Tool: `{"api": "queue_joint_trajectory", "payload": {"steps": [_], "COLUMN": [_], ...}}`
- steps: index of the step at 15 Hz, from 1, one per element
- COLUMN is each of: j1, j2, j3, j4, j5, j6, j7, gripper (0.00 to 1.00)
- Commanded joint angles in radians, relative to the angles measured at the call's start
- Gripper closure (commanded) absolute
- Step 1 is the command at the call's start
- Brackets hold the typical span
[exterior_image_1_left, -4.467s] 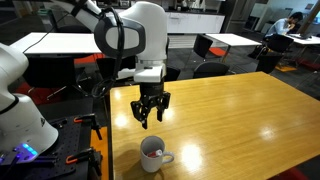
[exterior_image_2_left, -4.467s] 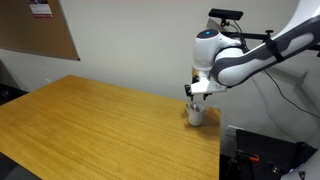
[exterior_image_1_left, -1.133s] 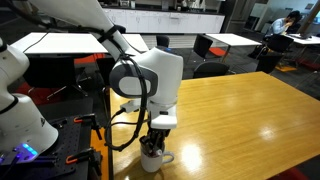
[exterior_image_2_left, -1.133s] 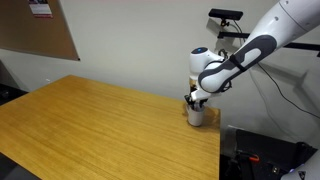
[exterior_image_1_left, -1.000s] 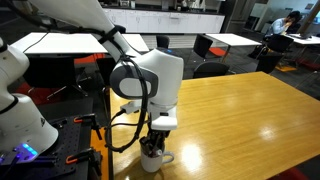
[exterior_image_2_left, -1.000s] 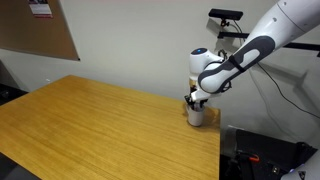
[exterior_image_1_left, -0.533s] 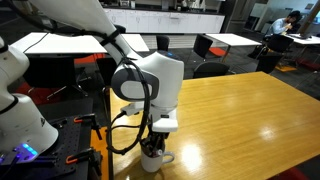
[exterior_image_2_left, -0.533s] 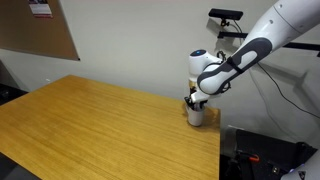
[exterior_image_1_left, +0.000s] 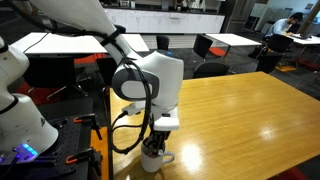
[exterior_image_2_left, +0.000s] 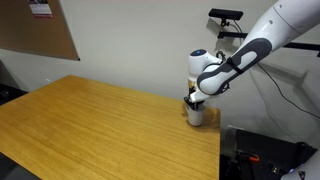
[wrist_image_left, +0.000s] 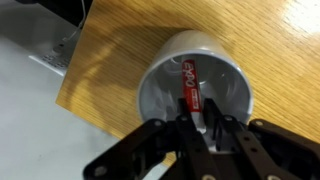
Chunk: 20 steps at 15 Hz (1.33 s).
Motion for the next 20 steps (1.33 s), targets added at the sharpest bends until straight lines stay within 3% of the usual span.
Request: {"api": "queue_joint_trajectory", "payload": {"steps": [1, 9, 20], "j1": [0.026, 0.043, -0.008], "j2": [-0.016, -0.102, -0.31], "j3": [-0.028, -0.054, -0.012], "j4": [-0.016, -0.077, -0.191], "j5": [-0.016, -0.085, -0.181], "j6": [0.045, 0.064, 0.057], "j7": [0.004, 0.067, 0.181], "gripper": [0.95, 0.95, 0.95]}}
